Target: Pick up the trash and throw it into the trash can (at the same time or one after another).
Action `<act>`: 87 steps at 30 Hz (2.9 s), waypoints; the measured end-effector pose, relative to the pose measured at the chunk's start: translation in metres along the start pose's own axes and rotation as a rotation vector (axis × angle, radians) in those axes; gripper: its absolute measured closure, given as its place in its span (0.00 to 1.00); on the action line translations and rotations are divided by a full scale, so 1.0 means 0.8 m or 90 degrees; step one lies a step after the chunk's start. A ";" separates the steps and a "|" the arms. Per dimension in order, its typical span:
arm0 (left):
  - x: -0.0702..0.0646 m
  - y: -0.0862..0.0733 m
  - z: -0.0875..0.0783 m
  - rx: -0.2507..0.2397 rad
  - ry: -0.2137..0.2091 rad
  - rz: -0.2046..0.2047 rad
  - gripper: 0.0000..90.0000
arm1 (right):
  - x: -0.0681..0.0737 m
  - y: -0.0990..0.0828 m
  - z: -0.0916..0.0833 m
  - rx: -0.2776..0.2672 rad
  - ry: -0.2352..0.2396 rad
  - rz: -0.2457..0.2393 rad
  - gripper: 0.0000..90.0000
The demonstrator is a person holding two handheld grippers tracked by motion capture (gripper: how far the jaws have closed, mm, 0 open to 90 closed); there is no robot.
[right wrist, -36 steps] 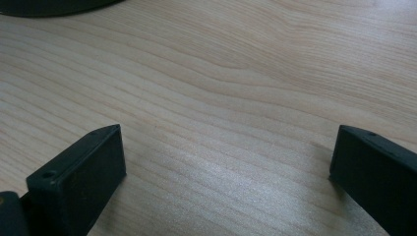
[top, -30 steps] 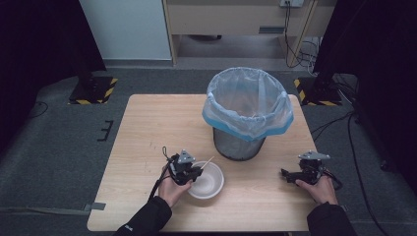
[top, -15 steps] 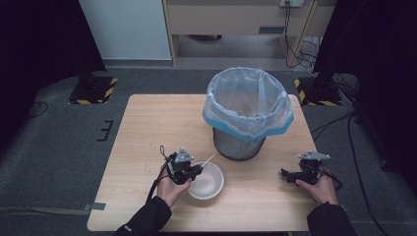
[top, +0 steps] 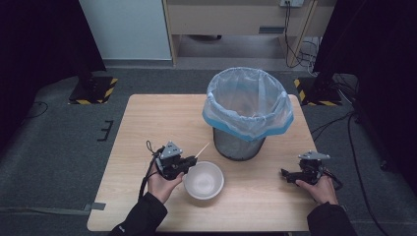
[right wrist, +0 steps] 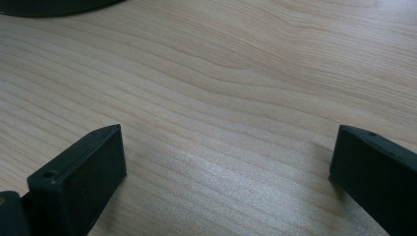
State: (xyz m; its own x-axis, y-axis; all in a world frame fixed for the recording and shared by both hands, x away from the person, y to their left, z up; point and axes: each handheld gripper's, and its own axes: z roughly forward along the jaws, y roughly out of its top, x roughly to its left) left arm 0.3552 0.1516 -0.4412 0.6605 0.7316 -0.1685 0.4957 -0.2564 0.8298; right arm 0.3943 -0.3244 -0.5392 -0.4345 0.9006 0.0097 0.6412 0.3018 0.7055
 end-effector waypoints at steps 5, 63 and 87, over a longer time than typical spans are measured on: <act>0.006 0.007 -0.013 -0.024 0.008 -0.007 0.94 | 0.000 0.000 0.000 0.000 0.000 0.000 0.01; -0.021 0.166 -0.088 -0.255 0.019 0.046 0.95 | 0.000 0.000 0.000 0.000 -0.001 0.001 0.01; -0.038 0.237 -0.070 -0.295 0.017 0.072 0.95 | 0.000 0.000 0.000 -0.001 -0.001 0.003 0.01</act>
State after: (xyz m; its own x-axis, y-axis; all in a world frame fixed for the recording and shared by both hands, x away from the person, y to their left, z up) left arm 0.3975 0.1164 -0.2485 0.6780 0.7330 -0.0547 0.1137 -0.0312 0.9930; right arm 0.3943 -0.3240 -0.5393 -0.4309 0.9023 0.0120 0.6422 0.2973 0.7065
